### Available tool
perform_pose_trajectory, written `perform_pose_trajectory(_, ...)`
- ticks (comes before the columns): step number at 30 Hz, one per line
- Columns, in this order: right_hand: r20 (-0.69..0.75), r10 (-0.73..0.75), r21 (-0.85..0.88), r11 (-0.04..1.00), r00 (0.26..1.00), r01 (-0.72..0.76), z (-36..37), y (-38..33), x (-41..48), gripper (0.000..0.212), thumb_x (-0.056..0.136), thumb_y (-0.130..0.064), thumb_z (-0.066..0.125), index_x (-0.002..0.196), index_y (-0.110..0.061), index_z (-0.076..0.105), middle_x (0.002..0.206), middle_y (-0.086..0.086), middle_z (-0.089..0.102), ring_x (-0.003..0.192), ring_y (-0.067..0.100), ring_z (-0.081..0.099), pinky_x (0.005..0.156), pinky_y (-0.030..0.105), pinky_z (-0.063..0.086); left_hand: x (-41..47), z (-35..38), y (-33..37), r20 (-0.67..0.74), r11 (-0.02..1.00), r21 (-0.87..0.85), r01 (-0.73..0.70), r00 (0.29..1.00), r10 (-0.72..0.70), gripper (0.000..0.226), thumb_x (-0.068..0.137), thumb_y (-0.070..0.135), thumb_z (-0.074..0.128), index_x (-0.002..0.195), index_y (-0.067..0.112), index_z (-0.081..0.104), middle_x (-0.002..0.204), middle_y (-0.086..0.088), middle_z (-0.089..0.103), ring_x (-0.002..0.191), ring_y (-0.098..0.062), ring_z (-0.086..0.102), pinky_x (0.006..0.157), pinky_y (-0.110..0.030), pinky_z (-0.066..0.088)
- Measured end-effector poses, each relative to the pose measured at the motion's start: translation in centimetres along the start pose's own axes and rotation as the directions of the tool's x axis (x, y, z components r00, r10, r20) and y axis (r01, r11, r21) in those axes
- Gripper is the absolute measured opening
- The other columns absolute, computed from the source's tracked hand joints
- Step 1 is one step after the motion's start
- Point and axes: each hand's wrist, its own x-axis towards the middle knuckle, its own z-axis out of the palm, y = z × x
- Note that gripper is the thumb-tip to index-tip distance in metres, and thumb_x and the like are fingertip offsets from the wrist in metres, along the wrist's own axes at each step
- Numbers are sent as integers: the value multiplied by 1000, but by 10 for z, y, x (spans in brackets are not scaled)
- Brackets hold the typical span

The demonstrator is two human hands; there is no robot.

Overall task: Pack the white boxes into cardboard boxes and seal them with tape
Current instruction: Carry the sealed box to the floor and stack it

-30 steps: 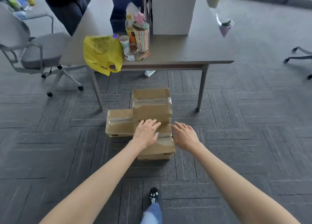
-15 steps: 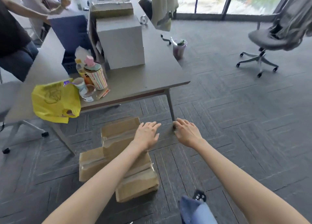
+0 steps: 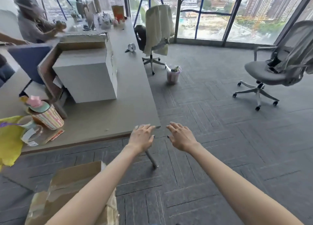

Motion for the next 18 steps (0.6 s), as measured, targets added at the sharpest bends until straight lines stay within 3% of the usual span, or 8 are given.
perform_pose_trajectory(9, -27, -146, -31, 989, 989, 145, -73, 112, 141, 52, 102, -32, 43, 150, -17, 31, 161, 4, 23, 145, 23, 27, 116, 39, 26, 159, -46, 33, -93, 994, 7, 107, 990, -105, 48, 103, 32, 42, 150, 23, 36, 158, 1, 33, 145, -16, 29, 119, -33, 15)
perform_pose_trajectory(18, 10, -344, -104, 934, 939, 343, -120, 192, 334, 47, 101, -32, 43, 145, -15, 38, 151, 3, 37, 137, 22, 37, 109, 38, 33, 339, -75, 15, -178, 938, -49, 343, 921, -347, 44, 102, 31, 41, 146, 26, 42, 155, 6, 39, 142, -14, 34, 120, -35, 16)
